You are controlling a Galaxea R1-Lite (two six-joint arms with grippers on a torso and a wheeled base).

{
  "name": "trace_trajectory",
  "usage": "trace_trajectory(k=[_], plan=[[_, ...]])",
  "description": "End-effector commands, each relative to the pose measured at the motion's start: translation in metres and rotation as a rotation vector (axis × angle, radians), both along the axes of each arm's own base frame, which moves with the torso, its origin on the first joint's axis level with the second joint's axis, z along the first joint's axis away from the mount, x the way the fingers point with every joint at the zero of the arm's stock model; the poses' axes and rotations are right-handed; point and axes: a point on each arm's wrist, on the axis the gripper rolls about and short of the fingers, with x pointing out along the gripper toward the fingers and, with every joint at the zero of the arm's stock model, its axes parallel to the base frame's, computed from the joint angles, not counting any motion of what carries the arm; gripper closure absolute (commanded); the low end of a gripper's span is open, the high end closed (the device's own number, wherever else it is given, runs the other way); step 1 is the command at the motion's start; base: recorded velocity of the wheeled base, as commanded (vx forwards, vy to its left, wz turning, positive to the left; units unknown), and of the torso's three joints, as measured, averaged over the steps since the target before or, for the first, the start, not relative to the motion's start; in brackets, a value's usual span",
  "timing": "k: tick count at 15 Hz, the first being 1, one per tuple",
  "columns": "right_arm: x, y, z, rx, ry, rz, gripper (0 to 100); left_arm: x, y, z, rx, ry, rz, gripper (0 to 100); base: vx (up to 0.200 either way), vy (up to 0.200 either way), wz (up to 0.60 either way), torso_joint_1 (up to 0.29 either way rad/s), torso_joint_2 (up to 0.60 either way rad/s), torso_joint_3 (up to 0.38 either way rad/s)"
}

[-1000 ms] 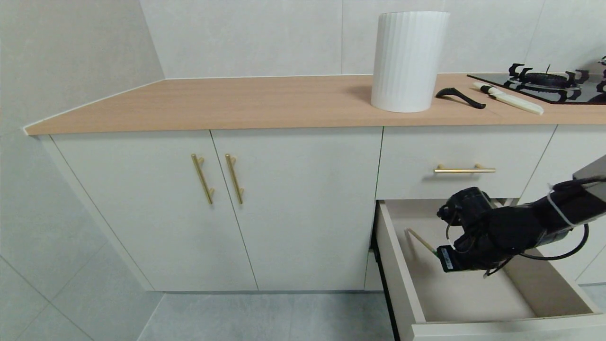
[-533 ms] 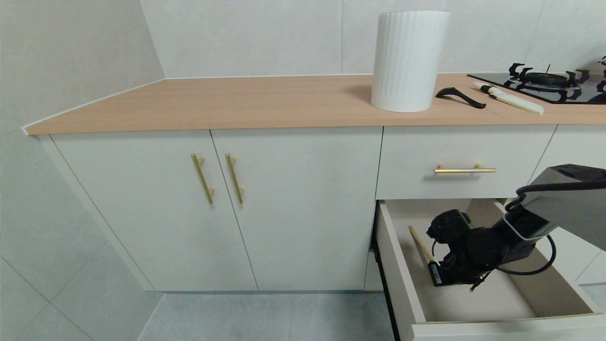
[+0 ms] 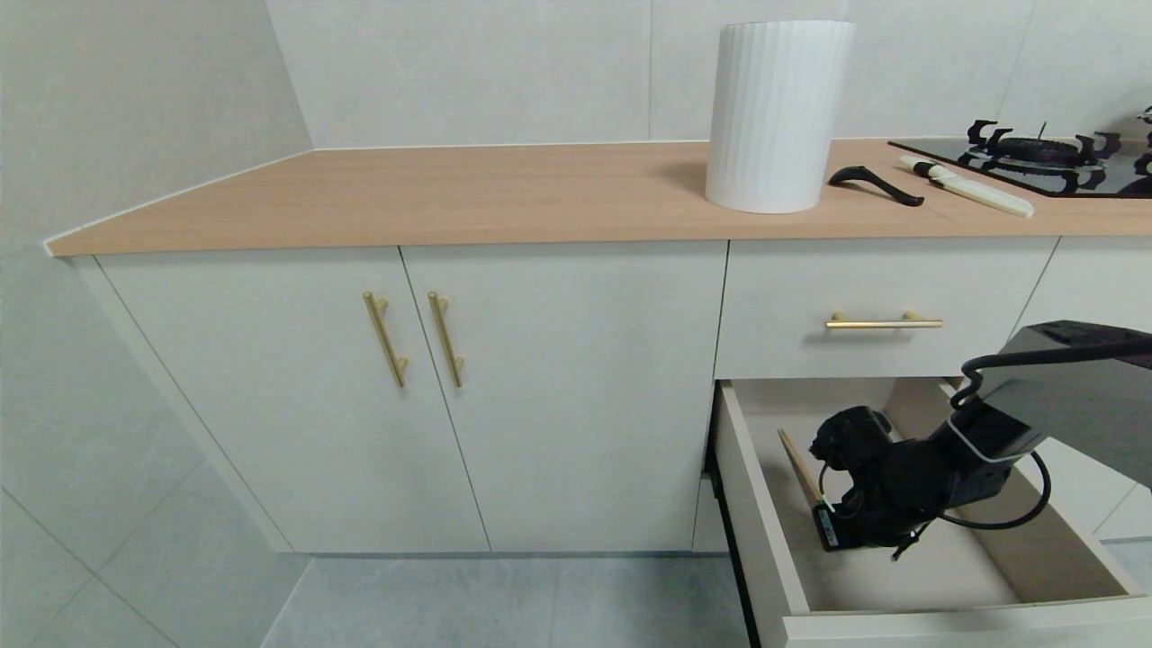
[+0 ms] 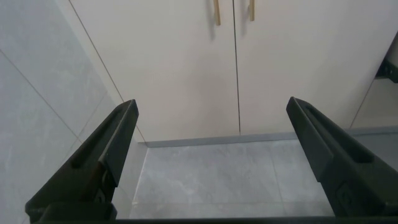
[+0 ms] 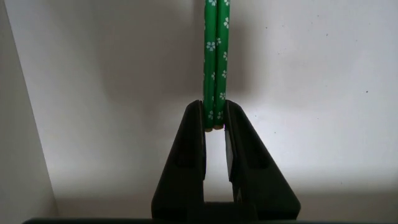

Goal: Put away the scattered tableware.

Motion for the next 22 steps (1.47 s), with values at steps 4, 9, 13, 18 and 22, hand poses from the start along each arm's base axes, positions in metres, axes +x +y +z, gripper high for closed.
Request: trace_trajectory(k=[4, 9, 13, 18, 22], plan=[[0.0, 0.0, 0.001, 0.001, -0.004, 0.001, 0, 0.0, 0.0, 0.0, 0.0, 0.0, 0.001, 0, 0.0, 0.0, 0.0, 0.0, 0.0, 0.0], [-0.011, -0.002, 0.031, 0.013, -0.057, 0.006, 0, 0.0, 0.0, 0.0, 0.001, 0.0, 0.001, 0, 0.0, 0.0, 0.0, 0.0, 0.0, 0.0], [-0.037, -0.009, 0.109, 0.052, -0.248, 0.02, 0, 0.0, 0.0, 0.0, 0.0, 0.0, 0.001, 0, 0.0, 0.0, 0.0, 0.0, 0.0, 0.0], [-0.063, -0.033, 0.163, 0.057, -0.403, 0.026, 0, 0.0, 0.0, 0.0, 0.0, 0.001, 0.001, 0, 0.0, 0.0, 0.0, 0.0, -0.02, -0.023], [-0.079, -0.038, 0.18, 0.059, -0.451, 0.073, 0, 0.0, 0.0, 0.0, 0.0, 0.0, 0.001, 0, 0.0, 0.0, 0.0, 0.034, -0.26, -0.31]])
